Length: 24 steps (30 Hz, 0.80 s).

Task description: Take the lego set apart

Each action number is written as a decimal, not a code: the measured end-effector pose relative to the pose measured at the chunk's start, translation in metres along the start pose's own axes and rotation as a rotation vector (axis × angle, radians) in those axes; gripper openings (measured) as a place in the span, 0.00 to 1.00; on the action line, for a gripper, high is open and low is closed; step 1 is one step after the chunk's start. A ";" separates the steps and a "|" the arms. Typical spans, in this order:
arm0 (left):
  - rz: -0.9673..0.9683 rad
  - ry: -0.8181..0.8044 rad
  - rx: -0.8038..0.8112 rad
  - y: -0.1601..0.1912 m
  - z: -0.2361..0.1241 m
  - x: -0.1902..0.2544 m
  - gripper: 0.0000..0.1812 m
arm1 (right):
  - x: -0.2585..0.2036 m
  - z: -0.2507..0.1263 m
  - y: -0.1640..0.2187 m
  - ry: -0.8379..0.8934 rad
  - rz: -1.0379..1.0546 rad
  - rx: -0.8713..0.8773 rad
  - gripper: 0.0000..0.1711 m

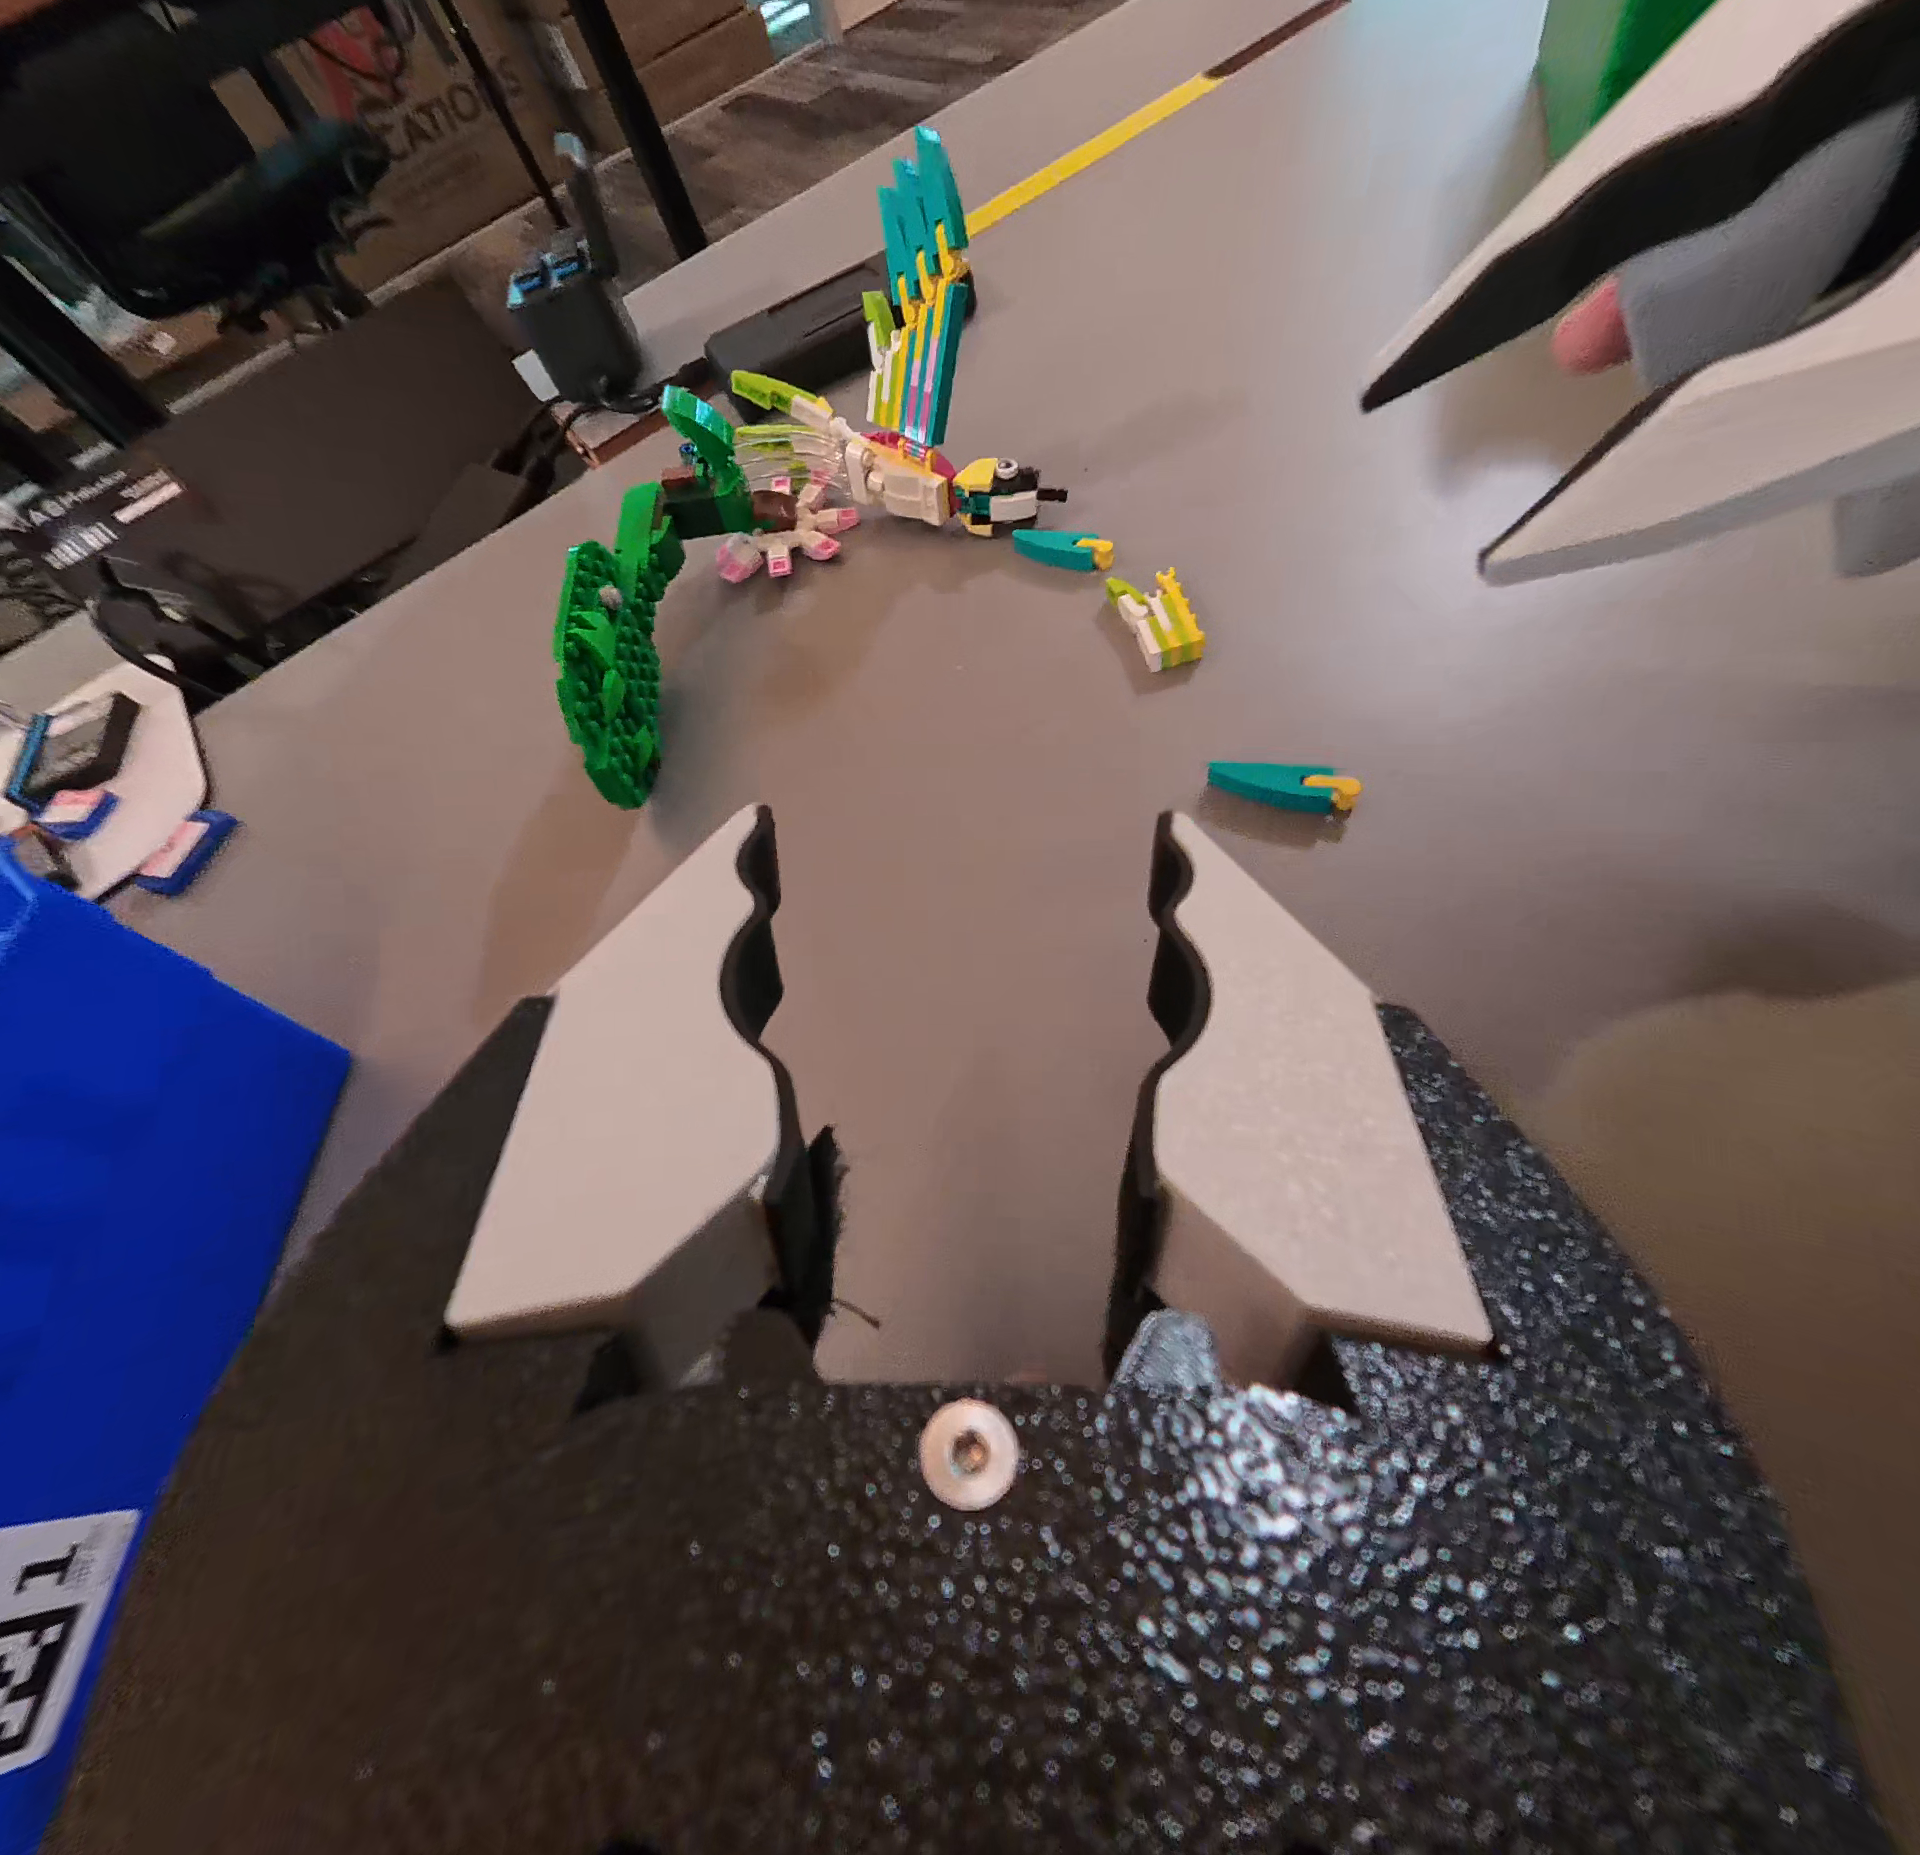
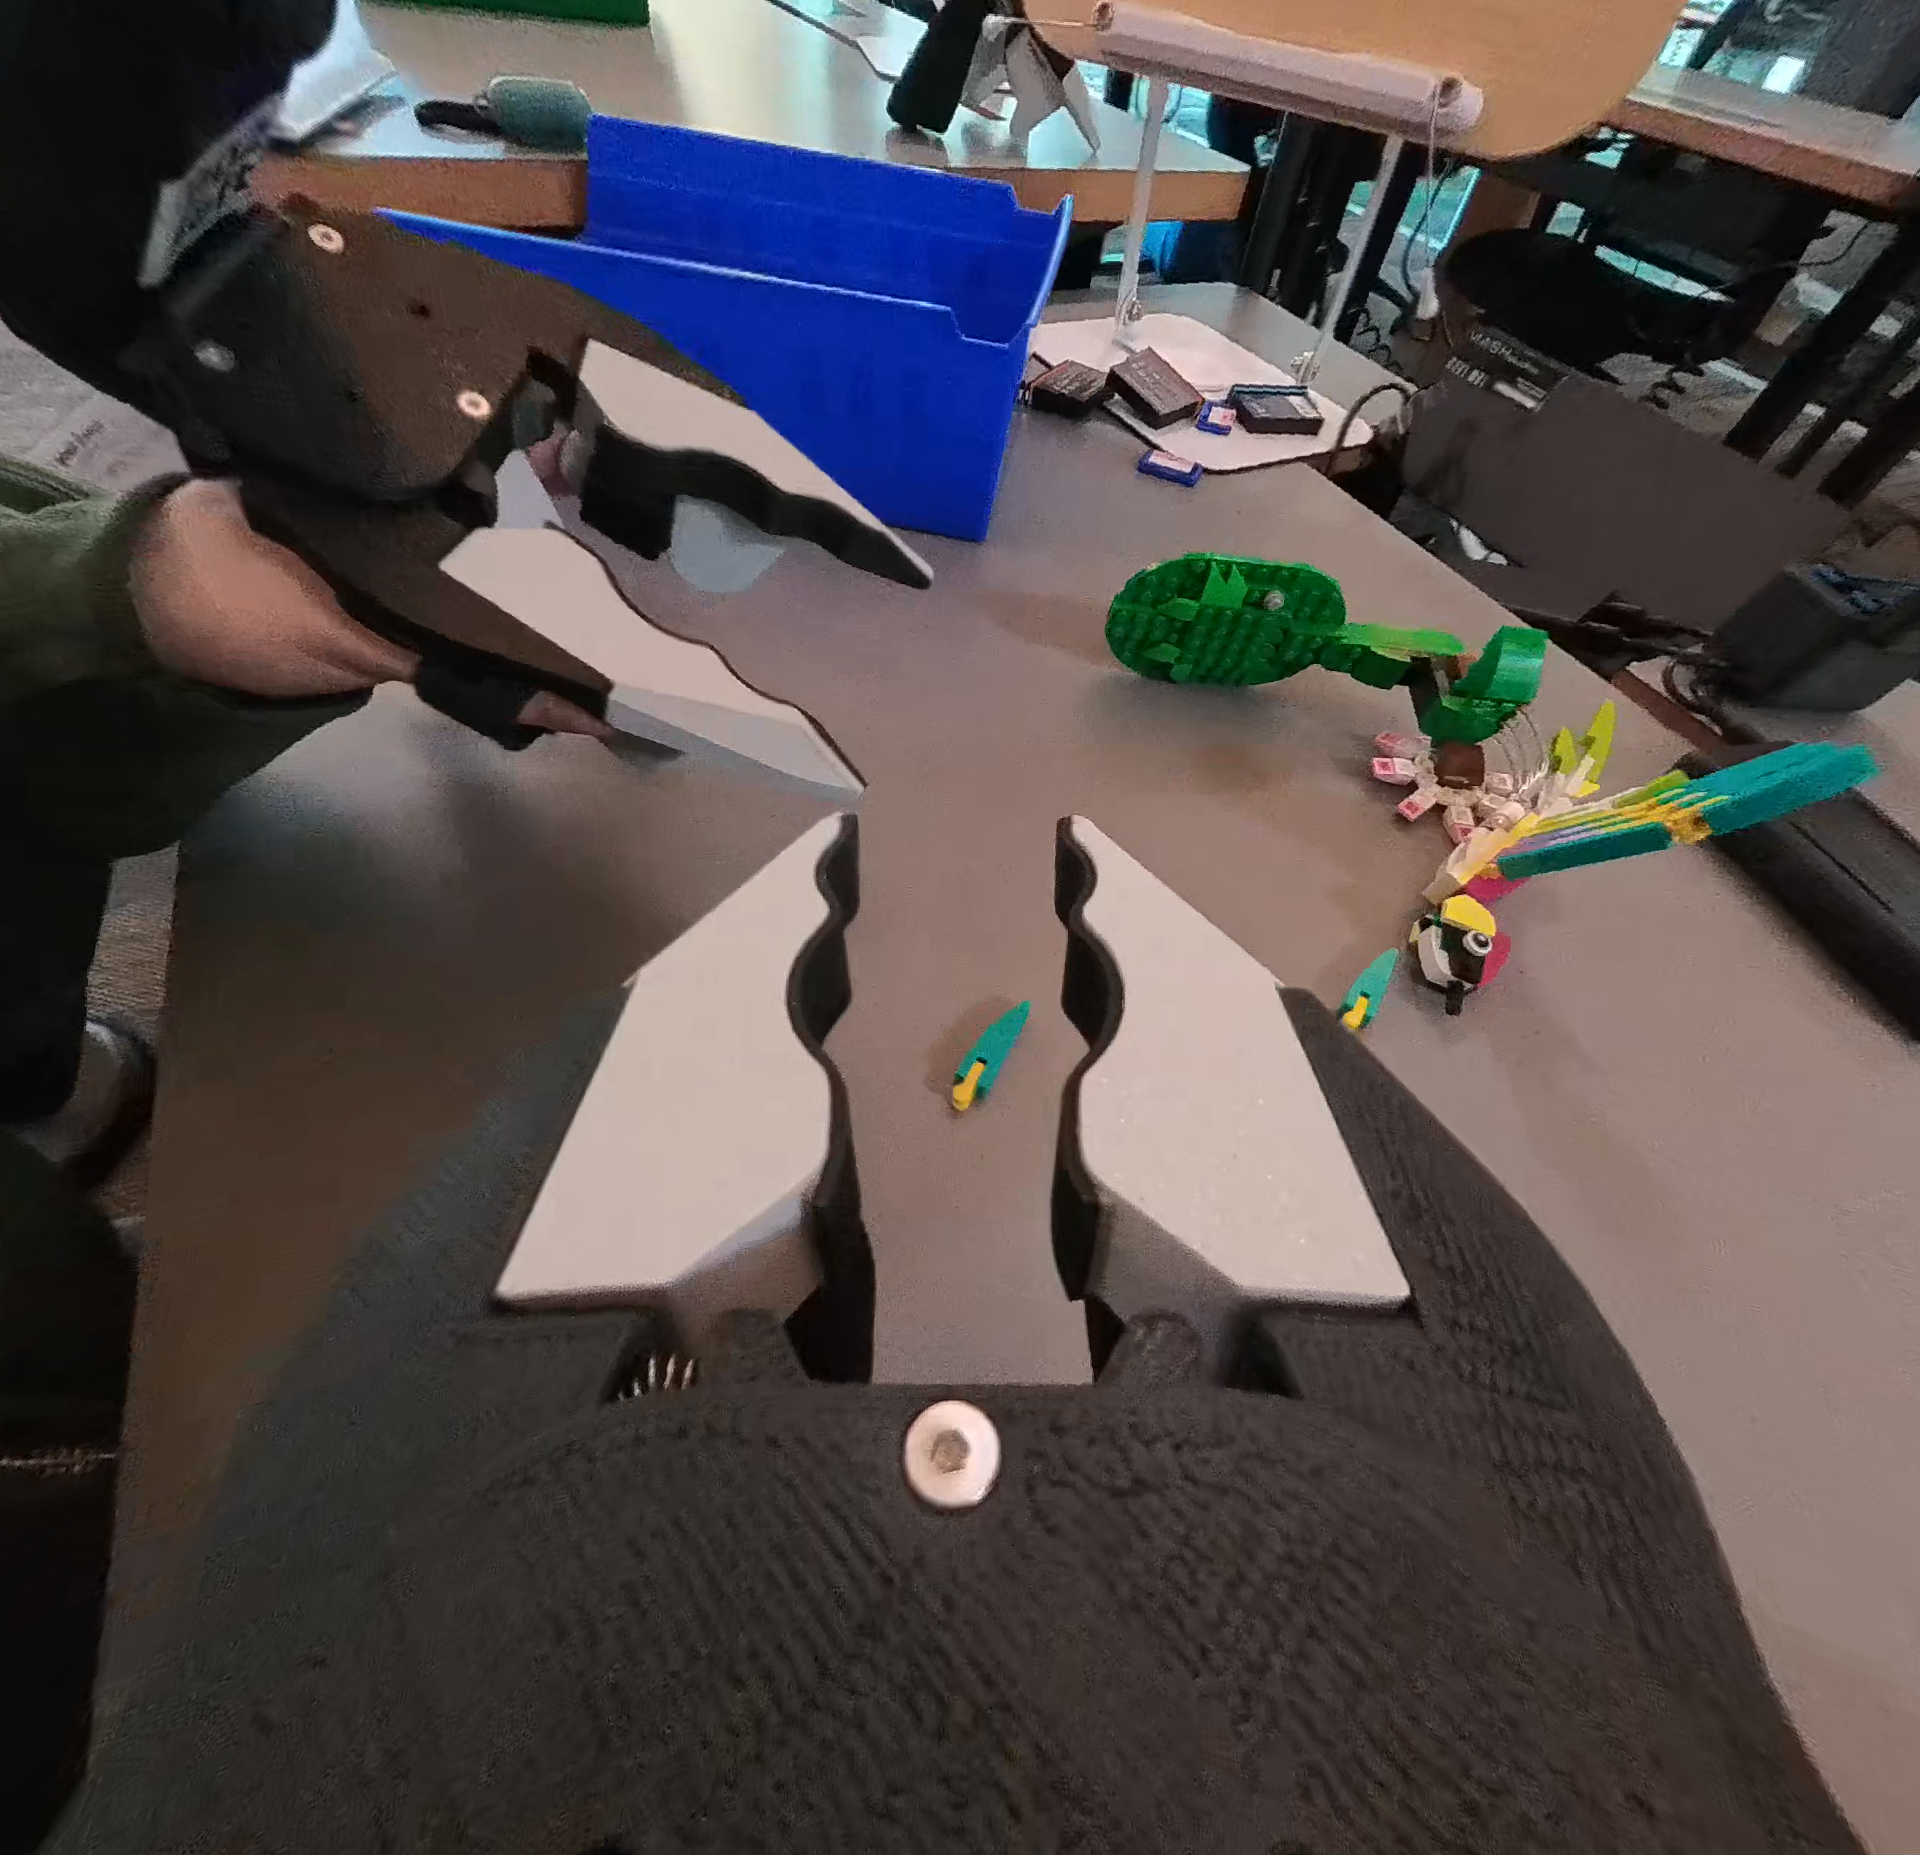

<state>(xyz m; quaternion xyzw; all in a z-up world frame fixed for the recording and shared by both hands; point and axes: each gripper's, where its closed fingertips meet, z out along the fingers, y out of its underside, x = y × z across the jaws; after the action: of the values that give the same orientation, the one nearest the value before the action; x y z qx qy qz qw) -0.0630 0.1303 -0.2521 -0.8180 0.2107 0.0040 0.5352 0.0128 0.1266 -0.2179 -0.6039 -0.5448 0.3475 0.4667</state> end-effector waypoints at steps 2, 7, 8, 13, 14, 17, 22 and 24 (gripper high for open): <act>0.047 -0.019 -0.016 0.003 0.002 0.000 0.36 | 0.000 0.000 0.002 0.017 -0.055 -0.008 0.21; 0.141 -0.067 -0.035 0.006 0.004 -0.002 0.30 | -0.001 0.003 0.009 0.074 -0.250 -0.060 0.21; 0.160 -0.091 -0.022 0.004 0.002 -0.004 0.29 | -0.001 0.004 0.011 0.085 -0.281 -0.072 0.21; 0.370 -0.308 0.220 -0.038 -0.020 -0.018 0.17 | -0.004 0.006 0.008 0.124 -0.398 -0.053 0.24; 0.419 -0.341 0.274 -0.047 -0.026 -0.016 0.17 | -0.005 0.005 0.003 0.131 -0.411 -0.028 0.25; 0.562 -0.333 0.391 -0.064 -0.034 0.004 0.22 | -0.007 0.002 -0.011 0.141 -0.412 0.048 0.25; 0.729 -0.176 0.487 -0.071 -0.039 0.044 0.20 | -0.019 -0.012 -0.037 0.078 -0.371 0.181 0.25; 0.687 -0.147 0.527 -0.076 -0.043 0.049 0.19 | -0.026 -0.018 -0.045 0.041 -0.341 0.223 0.25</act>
<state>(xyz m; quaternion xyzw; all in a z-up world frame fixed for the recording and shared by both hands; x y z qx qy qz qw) -0.0017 0.1020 -0.1791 -0.5334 0.4259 0.1859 0.7068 0.0105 0.0965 -0.1721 -0.4544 -0.5876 0.3094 0.5938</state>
